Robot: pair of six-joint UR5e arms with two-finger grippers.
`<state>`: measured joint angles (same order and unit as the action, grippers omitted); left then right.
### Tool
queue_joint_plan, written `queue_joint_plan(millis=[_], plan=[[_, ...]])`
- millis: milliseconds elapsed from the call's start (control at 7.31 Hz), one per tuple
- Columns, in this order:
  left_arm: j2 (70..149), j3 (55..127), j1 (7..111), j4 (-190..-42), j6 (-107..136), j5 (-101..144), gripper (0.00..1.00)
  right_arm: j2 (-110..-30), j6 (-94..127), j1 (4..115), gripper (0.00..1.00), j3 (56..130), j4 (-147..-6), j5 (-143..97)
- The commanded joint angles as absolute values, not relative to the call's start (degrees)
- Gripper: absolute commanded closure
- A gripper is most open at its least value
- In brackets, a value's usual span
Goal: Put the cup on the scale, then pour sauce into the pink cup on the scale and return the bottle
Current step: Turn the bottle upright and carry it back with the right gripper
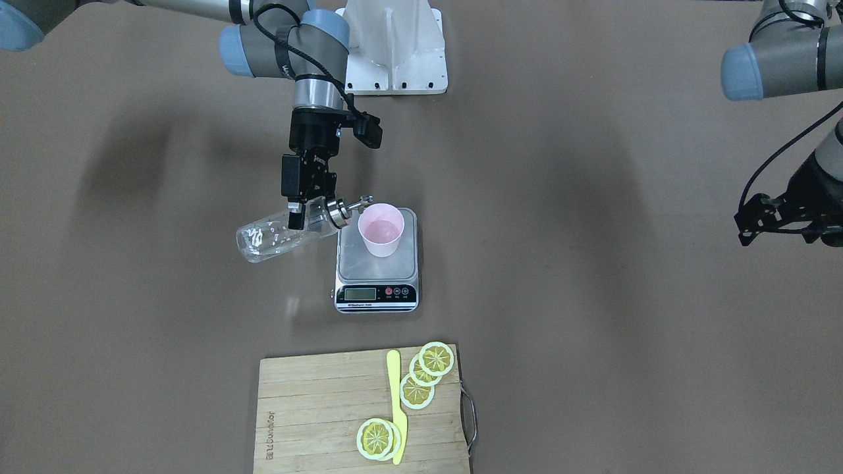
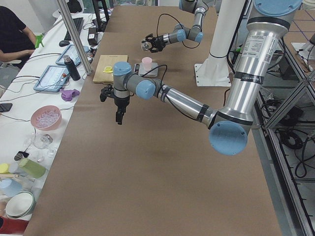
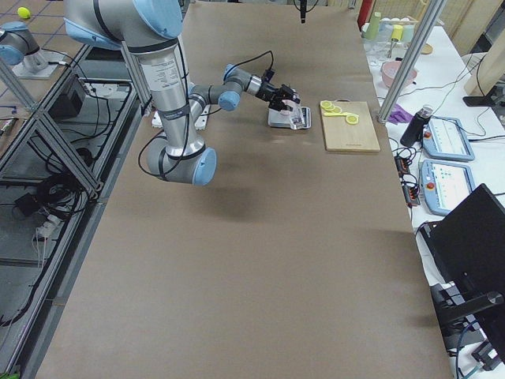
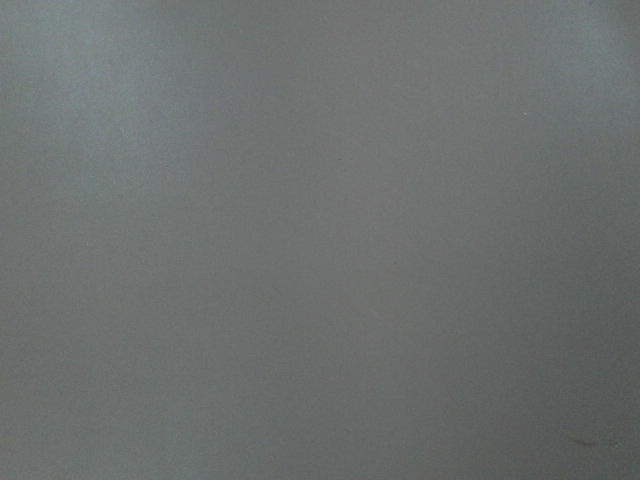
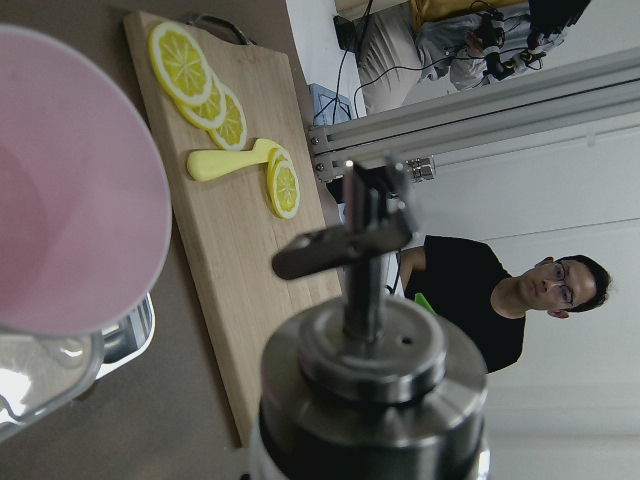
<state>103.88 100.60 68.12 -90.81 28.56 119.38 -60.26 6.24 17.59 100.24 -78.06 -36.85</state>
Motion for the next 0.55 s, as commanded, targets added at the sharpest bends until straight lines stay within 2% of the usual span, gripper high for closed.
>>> queue_joint_plan(millis=[0,410], plan=[[103.97,100.72,68.12,-90.88,28.65,119.44,0.01,-63.26,14.21,20.73,1.0,107.46,-77.17,-44.8],[103.71,100.81,68.38,-90.88,28.56,119.44,0.01,-68.53,24.22,24.16,1.0,108.98,-67.98,-49.91]])
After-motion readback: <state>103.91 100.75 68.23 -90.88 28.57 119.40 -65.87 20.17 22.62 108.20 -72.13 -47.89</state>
